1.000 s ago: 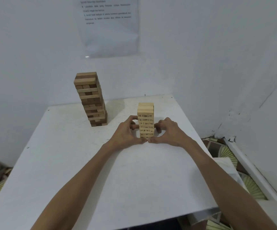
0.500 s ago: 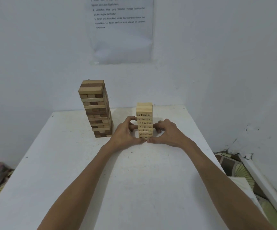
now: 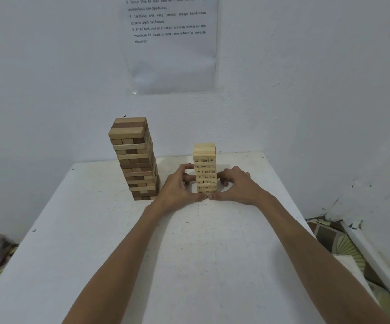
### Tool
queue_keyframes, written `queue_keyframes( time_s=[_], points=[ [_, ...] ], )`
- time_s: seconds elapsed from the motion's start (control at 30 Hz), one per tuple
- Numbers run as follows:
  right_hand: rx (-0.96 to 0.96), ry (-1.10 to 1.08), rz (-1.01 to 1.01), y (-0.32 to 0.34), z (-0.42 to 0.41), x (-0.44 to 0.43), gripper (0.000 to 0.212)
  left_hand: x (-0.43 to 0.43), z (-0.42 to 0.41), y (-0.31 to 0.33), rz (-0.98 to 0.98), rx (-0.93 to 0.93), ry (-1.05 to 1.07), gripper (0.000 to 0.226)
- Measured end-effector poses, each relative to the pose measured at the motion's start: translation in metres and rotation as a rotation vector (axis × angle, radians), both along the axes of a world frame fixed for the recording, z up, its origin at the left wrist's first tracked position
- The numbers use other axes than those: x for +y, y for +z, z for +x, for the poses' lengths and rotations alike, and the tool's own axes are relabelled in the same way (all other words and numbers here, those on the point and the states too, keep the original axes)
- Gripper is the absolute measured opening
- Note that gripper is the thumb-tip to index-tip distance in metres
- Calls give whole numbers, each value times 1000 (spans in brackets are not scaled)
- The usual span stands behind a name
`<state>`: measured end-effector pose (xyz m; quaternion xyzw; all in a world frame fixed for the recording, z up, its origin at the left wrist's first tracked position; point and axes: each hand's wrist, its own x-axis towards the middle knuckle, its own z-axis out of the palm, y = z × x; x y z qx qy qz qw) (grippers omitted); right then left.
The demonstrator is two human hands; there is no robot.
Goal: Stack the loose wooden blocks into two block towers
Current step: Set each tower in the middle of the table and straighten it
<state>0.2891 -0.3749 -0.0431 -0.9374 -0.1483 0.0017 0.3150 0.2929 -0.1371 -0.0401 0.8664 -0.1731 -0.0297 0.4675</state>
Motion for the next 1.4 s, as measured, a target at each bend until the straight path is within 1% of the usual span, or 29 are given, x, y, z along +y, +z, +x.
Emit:
queue_keyframes(
  time_s=[0.07, 0.17, 0.4, 0.77, 0.9, 0.97, 1.07, 1.1, 1.13, 1.17, 1.23, 1.3, 1.33, 1.37, 1.4],
  points=[
    [11, -16, -10, 2, -3, 0, 54, 0, -1, 0, 1, -9, -4, 85],
    [12, -40, -25, 3, -7, 3, 60, 0, -3, 1, 12, -14, -12, 89],
    [29, -58, -13, 6, -12, 3, 60, -1, -1, -1, 8, 7, -12, 100],
    [36, -85, 15, 10, -15, 7, 54, 0, -3, 1, 9, 7, -24, 96],
    [45, -89, 16, 11, -16, 7, 54, 1, -2, 1, 16, 33, -9, 101],
    [63, -78, 8, 13, -18, 7, 61, 2, -1, 1, 30, 53, -4, 106],
    [144, -40, -15, 17, -24, -1, 90, 5, -3, 6, 85, 80, -35, 113],
    [190, -29, 10, 18, -27, -6, 98, 7, -6, 8, 98, 84, -52, 110],
    [234, -22, 57, 18, -30, -10, 101, 8, -10, 10, 94, 91, -63, 103],
    [272, -22, 131, 19, -34, -15, 99, 8, -15, 11, 64, 100, -64, 93],
    [322, -75, 358, 20, -45, -17, 85, 9, -27, 12, -42, 105, -20, 69],
    [290, -183, 557, 24, -56, -6, 75, 6, -34, 13, -144, 122, 61, 51],
    [250, -248, 620, 24, -58, 4, 76, 4, -35, 15, -195, 152, 98, 47],
    [216, -306, 681, 24, -58, 14, 79, 1, -35, 17, -257, 194, 132, 51],
    [195, -354, 738, 24, -57, 25, 83, -3, -33, 20, -337, 240, 161, 60]
  ],
)
